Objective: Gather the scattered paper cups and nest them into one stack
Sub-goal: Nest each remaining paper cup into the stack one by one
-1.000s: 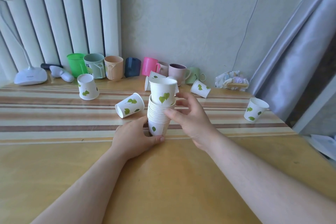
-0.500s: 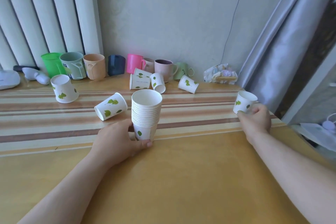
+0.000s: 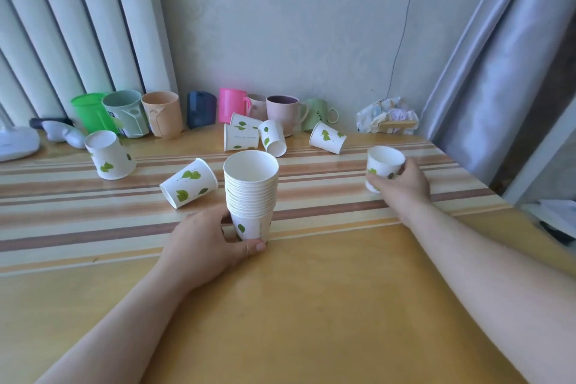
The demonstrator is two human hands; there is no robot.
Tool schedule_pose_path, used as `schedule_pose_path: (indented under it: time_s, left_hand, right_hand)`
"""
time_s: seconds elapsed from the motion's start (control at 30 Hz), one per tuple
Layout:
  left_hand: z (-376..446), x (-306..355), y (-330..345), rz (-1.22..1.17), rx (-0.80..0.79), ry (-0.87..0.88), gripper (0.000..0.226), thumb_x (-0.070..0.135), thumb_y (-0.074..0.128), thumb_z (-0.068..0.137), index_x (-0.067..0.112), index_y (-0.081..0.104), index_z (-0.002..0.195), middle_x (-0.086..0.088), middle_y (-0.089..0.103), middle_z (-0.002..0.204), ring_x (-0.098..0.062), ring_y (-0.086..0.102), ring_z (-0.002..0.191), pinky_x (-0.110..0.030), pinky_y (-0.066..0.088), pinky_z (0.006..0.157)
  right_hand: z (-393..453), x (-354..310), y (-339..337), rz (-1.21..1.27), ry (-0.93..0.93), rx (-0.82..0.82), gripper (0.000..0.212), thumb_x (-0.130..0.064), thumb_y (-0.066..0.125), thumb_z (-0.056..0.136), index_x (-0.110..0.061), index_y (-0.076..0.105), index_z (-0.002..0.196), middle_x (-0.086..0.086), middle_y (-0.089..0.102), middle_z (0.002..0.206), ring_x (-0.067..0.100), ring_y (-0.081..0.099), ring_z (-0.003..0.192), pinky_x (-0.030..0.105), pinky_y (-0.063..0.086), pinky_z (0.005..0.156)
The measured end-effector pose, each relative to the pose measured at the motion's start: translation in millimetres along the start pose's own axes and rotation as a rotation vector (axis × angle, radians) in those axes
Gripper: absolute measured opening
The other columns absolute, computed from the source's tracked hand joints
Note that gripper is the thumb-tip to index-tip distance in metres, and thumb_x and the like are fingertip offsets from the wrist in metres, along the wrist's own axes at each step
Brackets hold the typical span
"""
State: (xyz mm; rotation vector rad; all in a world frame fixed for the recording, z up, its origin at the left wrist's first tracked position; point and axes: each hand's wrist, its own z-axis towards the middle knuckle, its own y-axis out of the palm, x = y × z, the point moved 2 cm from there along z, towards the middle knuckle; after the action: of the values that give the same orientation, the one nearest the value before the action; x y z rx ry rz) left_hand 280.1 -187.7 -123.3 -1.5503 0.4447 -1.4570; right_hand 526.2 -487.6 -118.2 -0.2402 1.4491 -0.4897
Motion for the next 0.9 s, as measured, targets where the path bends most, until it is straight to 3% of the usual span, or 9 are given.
schedule_pose_path:
  time_s: [0.1,0.2,0.3,0.47,0.53,0.63,0.7,0.8,0.9]
  left_hand:
    - [1,-8,-7,-0.006,0.079,-0.039,0.043,0.064,0.087,0.073,0.041,0.070,0.105,0.030,0.072,0.098,0.001,0.062,0.093,-0.032,0.051,0.076]
    - [1,-14,-9,-0.023,0.093,-0.064,0.040,0.061,0.087,0.076,0.039,0.069,0.104,0.032,0.068,0.091,0.008,0.059,0.087,-0.032,0.051,0.077]
    - [1,-17,-8,-0.016,0.096,-0.057,0.045,0.065,0.085,0.074,0.039,0.069,0.107,0.030,0.072,0.097,0.000,0.066,0.098,-0.036,0.056,0.085]
    - [2,-21,-5,-0.001,0.106,-0.065,0.055,0.076,0.077,0.066,0.041,0.068,0.108,0.030,0.074,0.103,-0.001,0.069,0.107,-0.038,0.058,0.087]
    - [2,-20,-5,0.004,0.113,-0.066,0.055,0.077,0.076,0.066,0.040,0.066,0.106,0.030,0.074,0.101,-0.002,0.069,0.106,-0.038,0.058,0.086]
    - [1,-19,-6,0.012,0.118,-0.062,0.055,0.077,0.075,0.066,0.039,0.065,0.105,0.029,0.074,0.101,-0.002,0.069,0.105,-0.039,0.057,0.086]
    - [0,-19,-7,0.006,0.114,-0.061,0.055,0.077,0.074,0.066,0.039,0.065,0.104,0.028,0.073,0.101,-0.003,0.069,0.105,-0.039,0.057,0.086]
    - [0,-18,-7,0.008,0.119,-0.053,0.057,0.079,0.071,0.064,0.039,0.064,0.104,0.027,0.073,0.099,-0.003,0.069,0.103,-0.039,0.057,0.084]
    - [1,-18,-7,0.010,0.114,-0.051,0.057,0.080,0.070,0.064,0.039,0.064,0.104,0.026,0.073,0.098,-0.004,0.069,0.101,-0.039,0.057,0.084]
  right_hand:
    - [-44,-22,29,0.062,-0.073,-0.130,0.059,-0.032,0.094,0.076,-0.029,0.065,0.127,-0.011,0.069,0.117,0.017,0.067,0.104,0.032,0.052,0.089]
    - [-78,-33,53,0.104,-0.091,-0.299,0.057,-0.031,0.095,0.075,-0.036,0.063,0.122,-0.013,0.072,0.117,0.014,0.070,0.106,0.036,0.057,0.091]
    - [-98,-55,62,0.139,-0.090,-0.390,0.054,-0.031,0.093,0.079,-0.034,0.063,0.124,-0.016,0.070,0.116,0.010,0.068,0.108,0.033,0.055,0.085]
    - [-123,-132,65,0.513,-0.140,-0.471,0.028,-0.025,0.085,0.093,-0.025,0.070,0.117,-0.010,0.079,0.103,0.017,0.077,0.100,0.033,0.058,0.079]
    - [-138,-164,69,0.632,-0.208,-0.531,0.029,-0.024,0.086,0.091,-0.023,0.068,0.114,-0.008,0.079,0.102,0.016,0.078,0.097,0.033,0.062,0.078]
    - [-156,-187,80,0.525,-0.372,-0.521,0.048,-0.033,0.091,0.074,-0.027,0.068,0.116,0.002,0.078,0.117,0.022,0.078,0.106,0.040,0.065,0.086]
    - [-165,-186,88,0.367,-0.447,-0.515,0.058,-0.035,0.093,0.071,-0.033,0.066,0.122,-0.003,0.075,0.123,0.016,0.075,0.108,0.038,0.064,0.090]
    - [-167,-172,96,0.295,-0.394,-0.553,0.062,-0.033,0.094,0.080,-0.031,0.063,0.133,-0.008,0.070,0.127,0.009,0.071,0.109,0.033,0.059,0.090]
    - [-170,-164,98,0.318,-0.321,-0.575,0.064,-0.043,0.092,0.074,-0.027,0.065,0.130,-0.006,0.069,0.126,0.009,0.069,0.110,0.032,0.056,0.089]
